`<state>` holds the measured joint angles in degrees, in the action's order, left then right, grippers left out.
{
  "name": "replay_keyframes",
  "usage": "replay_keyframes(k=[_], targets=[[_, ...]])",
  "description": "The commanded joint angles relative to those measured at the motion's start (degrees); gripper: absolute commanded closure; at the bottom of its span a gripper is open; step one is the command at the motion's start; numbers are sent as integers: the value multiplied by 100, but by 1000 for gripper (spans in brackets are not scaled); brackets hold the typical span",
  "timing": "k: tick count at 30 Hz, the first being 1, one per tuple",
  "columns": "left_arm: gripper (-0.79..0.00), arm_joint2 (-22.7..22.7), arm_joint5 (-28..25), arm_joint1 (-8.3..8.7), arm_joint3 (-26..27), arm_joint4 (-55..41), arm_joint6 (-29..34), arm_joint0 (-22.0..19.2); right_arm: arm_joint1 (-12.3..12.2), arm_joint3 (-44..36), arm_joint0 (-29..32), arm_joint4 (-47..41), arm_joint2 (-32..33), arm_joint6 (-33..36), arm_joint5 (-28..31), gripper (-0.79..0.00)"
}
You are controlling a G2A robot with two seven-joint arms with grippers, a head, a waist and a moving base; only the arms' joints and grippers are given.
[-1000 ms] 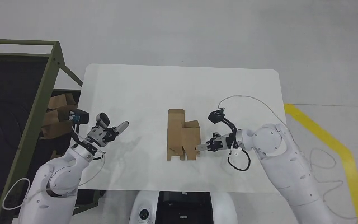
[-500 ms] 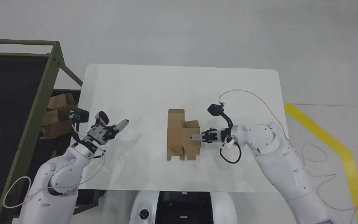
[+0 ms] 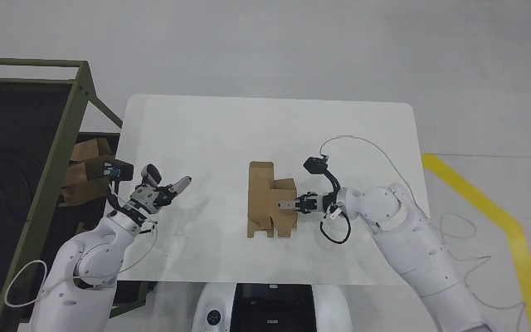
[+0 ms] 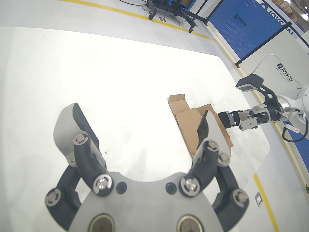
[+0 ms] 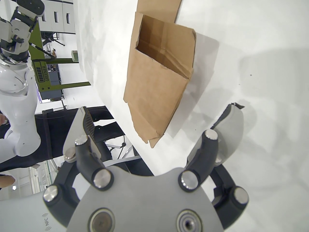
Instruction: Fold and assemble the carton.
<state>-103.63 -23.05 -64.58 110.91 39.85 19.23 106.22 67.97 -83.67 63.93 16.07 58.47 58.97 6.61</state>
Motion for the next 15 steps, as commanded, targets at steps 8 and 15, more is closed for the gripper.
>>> replay_keyframes(k=[8, 15], targets=[[-785, -31, -7, 9, 74, -81, 52, 14, 48, 179, -123, -165, -203, -114, -4, -785], [-785, -42, -9, 13, 78, -89, 42, 15, 74, 322, -226, -242, -327, -100, 5, -785]])
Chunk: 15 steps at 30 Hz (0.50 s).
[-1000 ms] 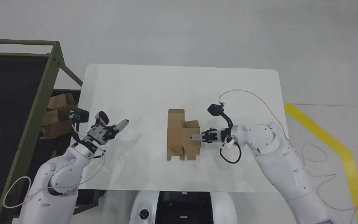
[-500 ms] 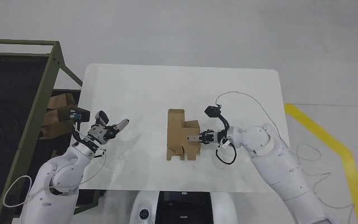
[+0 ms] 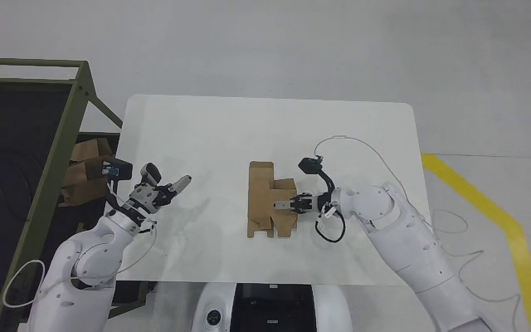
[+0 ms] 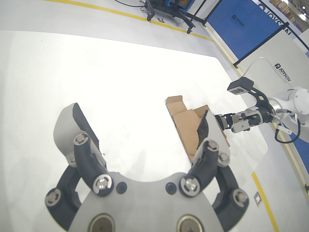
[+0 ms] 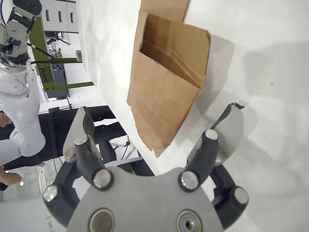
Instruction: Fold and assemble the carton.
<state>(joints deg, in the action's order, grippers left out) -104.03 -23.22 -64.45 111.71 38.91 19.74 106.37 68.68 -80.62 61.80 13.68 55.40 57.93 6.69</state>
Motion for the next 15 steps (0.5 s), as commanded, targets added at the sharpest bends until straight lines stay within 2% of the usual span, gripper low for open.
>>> replay_keyframes(k=[1, 2, 5, 7, 11, 15], targets=[[-785, -2, 12, 1, 4, 9, -11, 1, 7, 36, -29, -5, -41, 10, -3, -785], [-785, -4, 9, 1, 17, 2, -15, 4, 10, 58, -44, -1, -57, 1, -7, -785], [-785, -22, -4, 4, 45, -20, -16, 24, 18, 108, -80, -11, -99, -7, 3, -696], [-785, -31, -11, 4, 52, -41, -26, 32, 23, 137, -98, -20, -123, -14, 0, -570], [-785, -39, -21, 7, 57, -45, -33, 39, 33, 194, -145, 17, -179, -47, -57, -397], [-785, -48, -34, 9, 53, -45, -44, 49, 42, 222, -176, 15, -221, -76, -74, -354]])
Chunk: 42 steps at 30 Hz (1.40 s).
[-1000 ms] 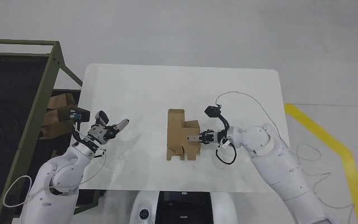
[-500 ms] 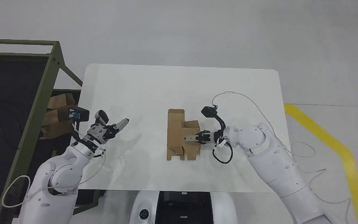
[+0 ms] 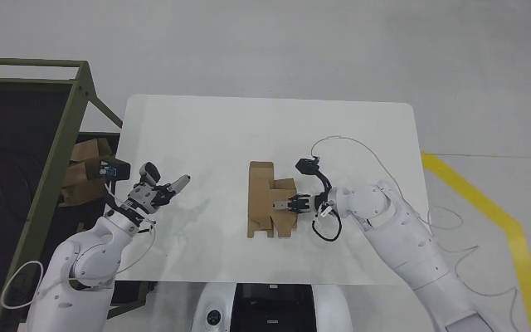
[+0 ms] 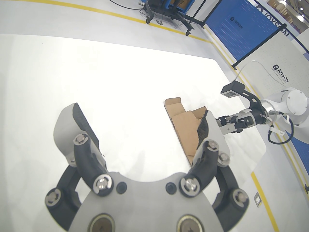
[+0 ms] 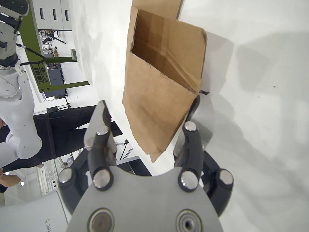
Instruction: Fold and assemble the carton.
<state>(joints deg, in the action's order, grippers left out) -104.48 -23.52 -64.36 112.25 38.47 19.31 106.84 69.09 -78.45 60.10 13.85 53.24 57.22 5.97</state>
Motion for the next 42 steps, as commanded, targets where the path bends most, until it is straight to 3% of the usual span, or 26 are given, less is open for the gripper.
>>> replay_keyframes(k=[1, 7, 9, 11, 21, 30, 34, 42], targets=[[-785, -5, -6, 1, -3, -2, -2, 4, 2, 8, -10, -1, -13, -9, -6, -339], [-785, -9, -21, 4, -3, 1, -20, 12, -7, -24, 2, -1, -9, -62, -5, -215], [-785, -8, -20, 5, -1, 2, -22, 14, -15, -55, 21, -1, 6, -77, 21, -74], [-785, -8, -18, 6, 2, 2, -24, 18, -26, -103, 54, -8, 34, -113, 96, 0], [-785, -27, -328, 27, -42, -424, 186, 12, -172, -731, 378, -226, 463, -133, 937, 0], [-785, -124, -1264, 127, -158, -2023, 1334, -16, -356, -1688, 824, -437, 1038, -117, 1815, 0], [-785, -309, -1618, 212, -182, -2635, 2017, -13, -409, -2008, 945, -639, 1203, -67, 2039, 0], [-785, -309, -1618, 212, -182, -2635, 2017, -13, -415, -2028, 952, -634, 1217, -57, 2042, 0]])
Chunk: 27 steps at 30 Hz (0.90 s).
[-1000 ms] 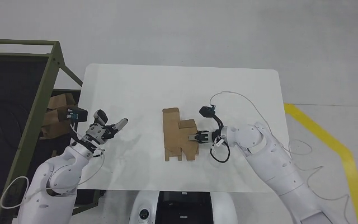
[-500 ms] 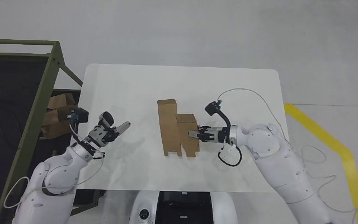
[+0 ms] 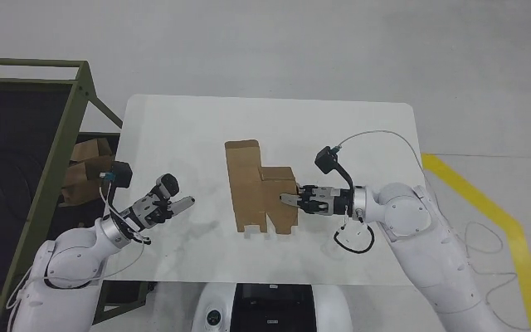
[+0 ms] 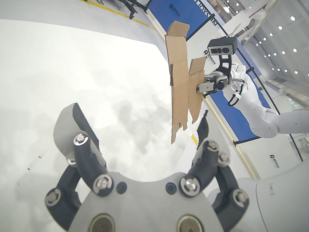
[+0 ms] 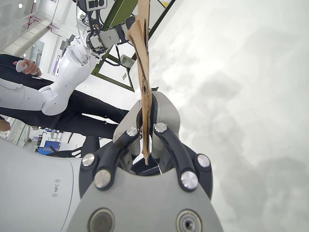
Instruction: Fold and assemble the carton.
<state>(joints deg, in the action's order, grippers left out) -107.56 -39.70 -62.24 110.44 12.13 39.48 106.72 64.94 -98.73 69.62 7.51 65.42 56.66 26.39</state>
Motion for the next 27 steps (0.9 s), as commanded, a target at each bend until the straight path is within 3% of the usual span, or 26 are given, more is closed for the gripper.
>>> replay_keyframes(k=[1, 10, 17, 27], targets=[[-785, 0, -1, 0, 0, -1, 1, 0, 0, 0, 0, 0, 0, 0, 0, 0], [-785, 97, 43, 0, 26, -58, 2, 6, 0, 0, 0, 0, 0, 0, 0, 0], [-785, 380, 37, 75, 279, -345, 677, -125, -33, -159, 16, 29, 90, -164, 171, 0], [-785, 723, 412, 261, -3, -1903, 2126, -1090, -65, -837, 68, 263, 162, -615, 9, 0]])
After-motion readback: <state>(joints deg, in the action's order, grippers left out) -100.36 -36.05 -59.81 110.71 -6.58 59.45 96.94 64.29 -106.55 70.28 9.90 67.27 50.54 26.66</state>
